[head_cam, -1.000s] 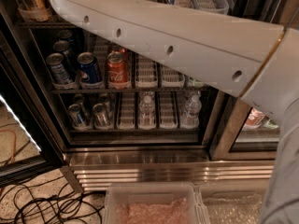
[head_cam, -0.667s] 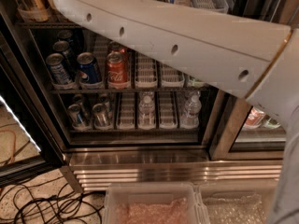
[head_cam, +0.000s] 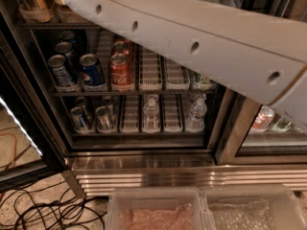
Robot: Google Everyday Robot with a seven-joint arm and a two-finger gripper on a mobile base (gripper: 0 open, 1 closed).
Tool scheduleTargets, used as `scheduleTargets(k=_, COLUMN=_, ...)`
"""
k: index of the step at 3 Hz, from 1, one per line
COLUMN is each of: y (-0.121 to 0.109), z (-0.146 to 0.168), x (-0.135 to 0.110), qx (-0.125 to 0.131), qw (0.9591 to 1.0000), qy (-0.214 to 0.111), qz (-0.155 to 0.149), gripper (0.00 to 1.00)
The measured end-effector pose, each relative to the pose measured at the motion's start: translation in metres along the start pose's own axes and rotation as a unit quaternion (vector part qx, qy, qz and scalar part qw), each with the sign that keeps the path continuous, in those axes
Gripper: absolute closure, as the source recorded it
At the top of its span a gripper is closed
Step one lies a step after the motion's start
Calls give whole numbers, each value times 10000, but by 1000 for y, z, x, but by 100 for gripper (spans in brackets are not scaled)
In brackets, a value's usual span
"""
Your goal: Pick orange can from top shelf of fridge
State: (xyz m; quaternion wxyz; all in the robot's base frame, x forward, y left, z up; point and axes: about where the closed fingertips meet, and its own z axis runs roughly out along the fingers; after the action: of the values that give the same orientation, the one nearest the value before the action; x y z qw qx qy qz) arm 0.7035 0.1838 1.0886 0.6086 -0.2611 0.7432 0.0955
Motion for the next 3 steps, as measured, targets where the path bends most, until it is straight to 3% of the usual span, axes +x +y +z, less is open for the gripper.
scheduleTargets(k=3, y=1, z=-9, x=-10, qx=-139, qw=9999, qy=-59, qz=33, gripper=100)
